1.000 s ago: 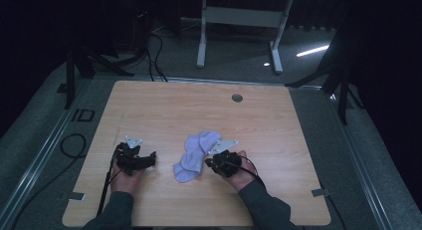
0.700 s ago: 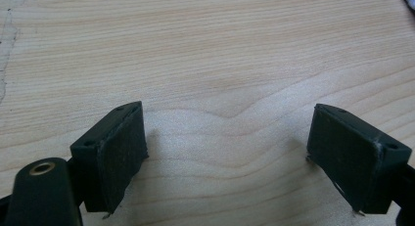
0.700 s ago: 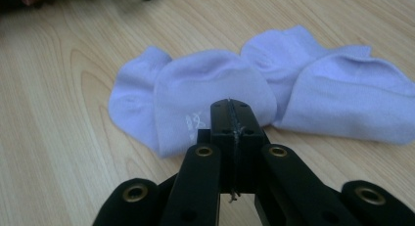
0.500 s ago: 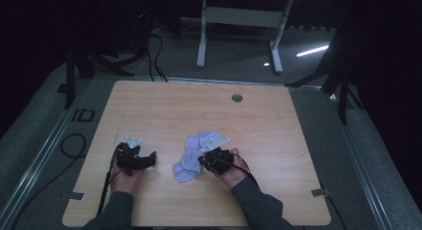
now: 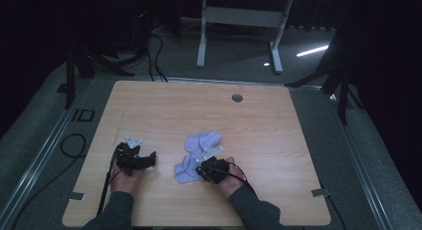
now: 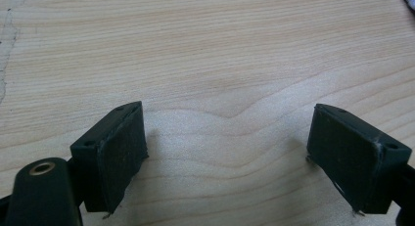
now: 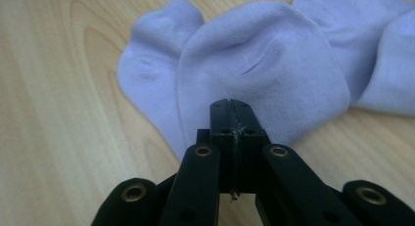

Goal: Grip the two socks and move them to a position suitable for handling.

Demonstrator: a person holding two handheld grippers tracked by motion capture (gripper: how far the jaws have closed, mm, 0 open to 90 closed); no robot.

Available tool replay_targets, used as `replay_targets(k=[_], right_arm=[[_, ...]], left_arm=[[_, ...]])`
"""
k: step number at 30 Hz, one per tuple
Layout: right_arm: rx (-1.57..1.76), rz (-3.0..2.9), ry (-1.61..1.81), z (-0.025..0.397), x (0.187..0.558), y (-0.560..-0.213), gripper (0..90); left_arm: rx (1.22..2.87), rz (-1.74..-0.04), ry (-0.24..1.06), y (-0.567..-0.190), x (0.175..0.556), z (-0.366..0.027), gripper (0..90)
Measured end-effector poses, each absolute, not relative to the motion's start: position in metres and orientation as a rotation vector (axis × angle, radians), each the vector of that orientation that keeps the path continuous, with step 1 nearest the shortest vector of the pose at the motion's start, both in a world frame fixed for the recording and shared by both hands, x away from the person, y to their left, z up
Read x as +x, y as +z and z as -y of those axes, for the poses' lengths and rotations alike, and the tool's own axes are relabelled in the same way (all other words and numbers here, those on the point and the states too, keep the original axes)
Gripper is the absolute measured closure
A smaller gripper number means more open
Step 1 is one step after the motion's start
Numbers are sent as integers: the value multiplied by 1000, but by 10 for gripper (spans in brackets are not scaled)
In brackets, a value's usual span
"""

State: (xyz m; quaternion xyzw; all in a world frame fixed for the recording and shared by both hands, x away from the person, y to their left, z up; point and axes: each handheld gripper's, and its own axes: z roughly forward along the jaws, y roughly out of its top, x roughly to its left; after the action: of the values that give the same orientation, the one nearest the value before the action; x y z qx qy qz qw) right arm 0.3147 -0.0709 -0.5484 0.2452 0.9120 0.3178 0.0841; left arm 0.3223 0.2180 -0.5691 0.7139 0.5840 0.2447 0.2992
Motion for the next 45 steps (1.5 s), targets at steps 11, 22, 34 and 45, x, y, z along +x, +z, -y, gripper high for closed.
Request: replay_targets(k=[11,22,34,45], right_arm=[[762,-2714,962,87,305,-549,886],[761,-2717,946,87,304,-544,824],[724,-2691,977,66,302,-523,668],[773,-2728,901,44,311,-542,640]], left_arm=[[1899,-1550,650,-569,322,-218,143],[1898,-1551,650,-569,322,-218,143],[1895,-1551,650,-569,322,-218,143],[1895,-1551,650,-569,322,-218,143]])
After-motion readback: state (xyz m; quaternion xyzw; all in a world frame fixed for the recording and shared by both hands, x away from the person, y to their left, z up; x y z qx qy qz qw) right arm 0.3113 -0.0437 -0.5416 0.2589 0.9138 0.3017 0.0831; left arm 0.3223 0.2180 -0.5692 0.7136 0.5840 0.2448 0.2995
